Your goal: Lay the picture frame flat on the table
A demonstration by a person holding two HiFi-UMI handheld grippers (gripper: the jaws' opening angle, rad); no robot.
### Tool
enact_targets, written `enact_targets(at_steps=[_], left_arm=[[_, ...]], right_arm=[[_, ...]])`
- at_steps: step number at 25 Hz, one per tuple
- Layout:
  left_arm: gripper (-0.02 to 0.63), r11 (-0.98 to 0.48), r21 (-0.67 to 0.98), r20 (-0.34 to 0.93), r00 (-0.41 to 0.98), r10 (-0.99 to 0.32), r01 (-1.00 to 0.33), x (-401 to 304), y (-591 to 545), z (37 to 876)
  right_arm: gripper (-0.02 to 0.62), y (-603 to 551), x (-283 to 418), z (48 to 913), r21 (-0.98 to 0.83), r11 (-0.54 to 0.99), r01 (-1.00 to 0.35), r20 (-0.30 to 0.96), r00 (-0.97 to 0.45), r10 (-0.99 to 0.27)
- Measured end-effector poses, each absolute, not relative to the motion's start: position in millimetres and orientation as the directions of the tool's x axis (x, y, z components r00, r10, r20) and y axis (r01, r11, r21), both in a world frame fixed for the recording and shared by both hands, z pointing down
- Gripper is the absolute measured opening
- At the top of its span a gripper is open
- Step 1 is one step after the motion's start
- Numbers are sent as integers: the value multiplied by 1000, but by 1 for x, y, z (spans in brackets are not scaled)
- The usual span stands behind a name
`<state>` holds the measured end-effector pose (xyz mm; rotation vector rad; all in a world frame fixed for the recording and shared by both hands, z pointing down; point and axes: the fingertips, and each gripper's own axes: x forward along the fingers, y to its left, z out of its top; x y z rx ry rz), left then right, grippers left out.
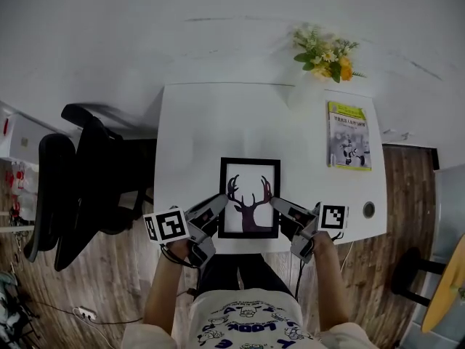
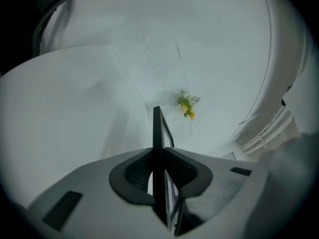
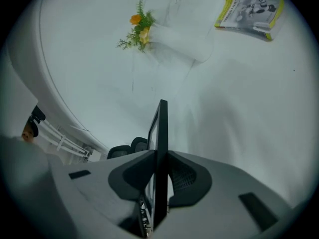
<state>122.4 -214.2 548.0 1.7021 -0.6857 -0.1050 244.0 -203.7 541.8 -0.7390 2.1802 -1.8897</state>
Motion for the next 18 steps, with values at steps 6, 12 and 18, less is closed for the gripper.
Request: enact_targets(at_steps=[6,12,18], left_arm=[[84,-40,900,362,795,-486,-434,112,-208,582],[84,26,877,433,766,-475,-479,102,-201,617],[84,47,860,471,755,-456,-508,97,-200,634]], right_arm=[[89,-201,235,577,-940,23,-340,299,-854,-426],[89,-197,229,611,-905,-54,-422,406,-820,-403],[89,-196,225,631,-893,-102,-438,440,-805,-397]])
